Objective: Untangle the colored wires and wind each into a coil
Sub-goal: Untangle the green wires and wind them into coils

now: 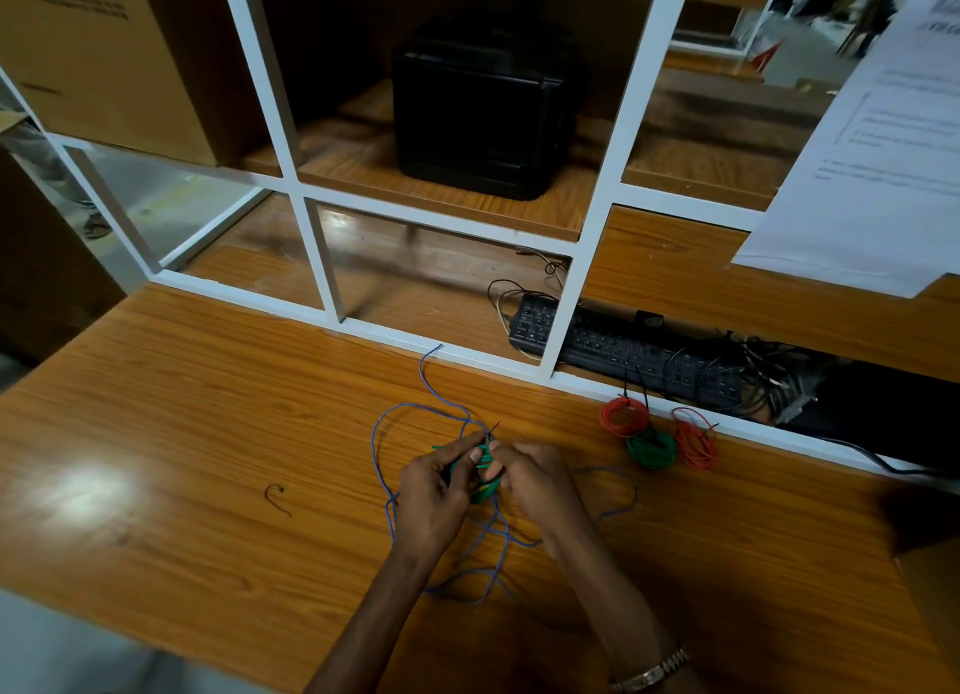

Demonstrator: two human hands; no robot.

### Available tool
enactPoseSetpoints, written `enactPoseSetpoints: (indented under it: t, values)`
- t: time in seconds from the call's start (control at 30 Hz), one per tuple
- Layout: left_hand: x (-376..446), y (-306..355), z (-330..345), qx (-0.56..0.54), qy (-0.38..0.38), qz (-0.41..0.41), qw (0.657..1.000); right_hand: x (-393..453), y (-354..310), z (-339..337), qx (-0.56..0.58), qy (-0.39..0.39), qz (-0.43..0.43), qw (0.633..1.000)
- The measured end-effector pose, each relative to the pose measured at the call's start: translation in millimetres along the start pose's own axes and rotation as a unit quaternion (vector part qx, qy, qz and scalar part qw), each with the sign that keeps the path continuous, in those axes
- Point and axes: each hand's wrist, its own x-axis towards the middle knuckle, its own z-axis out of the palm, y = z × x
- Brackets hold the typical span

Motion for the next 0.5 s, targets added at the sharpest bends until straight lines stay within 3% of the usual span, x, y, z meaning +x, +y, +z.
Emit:
enactPoseSetpoints:
  t: [0.1, 0.17, 0.23, 0.37, 0.5]
  values:
    - [0, -1, -1, -0.013, -0.004, -0.012, 1.000, 6, 6, -3, -0.057, 0.023, -0.024, 0.998]
    - [-2, -1, -1, -0.030, -0.009, -0.020, 0.999, 11, 9, -6, -0.101, 0.081, -0.040, 0.991]
    - [-2, -1, -1, -0.040, -0.017, -0.022, 0.999, 13, 10, -9, -0.092, 0.110, -0.076, 0.987]
    - [-4, 6, 5, -0.066, -0.030, -0.032, 0.997, 12, 0, -12, -0.018, 0.024, -0.144, 0.989]
    - [-7, 8, 4, -0.113, -0.065, -0.033, 0.991, 12, 2, -16, 0.061, 0.027, -0.116, 0.991]
